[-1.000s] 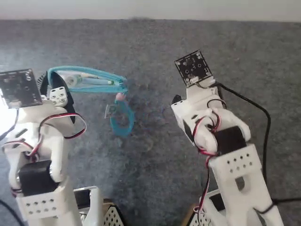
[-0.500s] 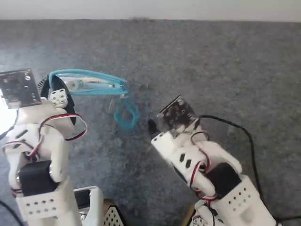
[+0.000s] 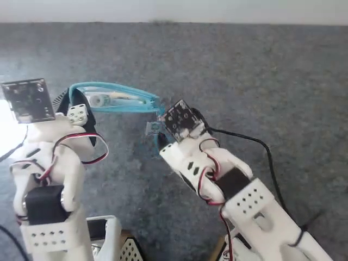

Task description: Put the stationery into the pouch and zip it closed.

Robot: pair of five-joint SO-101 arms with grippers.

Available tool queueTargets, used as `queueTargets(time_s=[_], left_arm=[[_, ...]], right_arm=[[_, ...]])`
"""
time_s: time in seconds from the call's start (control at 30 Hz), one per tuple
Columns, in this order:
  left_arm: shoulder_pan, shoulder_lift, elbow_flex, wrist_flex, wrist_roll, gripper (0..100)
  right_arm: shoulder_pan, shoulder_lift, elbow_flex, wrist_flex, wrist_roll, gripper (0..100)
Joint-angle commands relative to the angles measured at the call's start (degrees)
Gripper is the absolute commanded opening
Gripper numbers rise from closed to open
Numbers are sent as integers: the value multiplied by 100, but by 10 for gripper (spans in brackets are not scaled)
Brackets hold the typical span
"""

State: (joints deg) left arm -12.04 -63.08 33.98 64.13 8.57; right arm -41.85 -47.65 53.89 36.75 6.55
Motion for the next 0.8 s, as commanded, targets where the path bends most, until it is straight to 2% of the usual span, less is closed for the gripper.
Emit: queueTargets(time_s=[0.0,0.2,0.4,0.77], left_arm=[[53,-9,-268,-26,62,10],[53,-18,-277,105,35,10],[53,-18,-277,123,26,10],[53,-9,-532,141,44,10]], right_arm=[[92,356,-659,-163,185,340],[224,901,-1090,-163,167,340],[418,804,-1336,-110,202,340],[462,673,-993,110,536,340]])
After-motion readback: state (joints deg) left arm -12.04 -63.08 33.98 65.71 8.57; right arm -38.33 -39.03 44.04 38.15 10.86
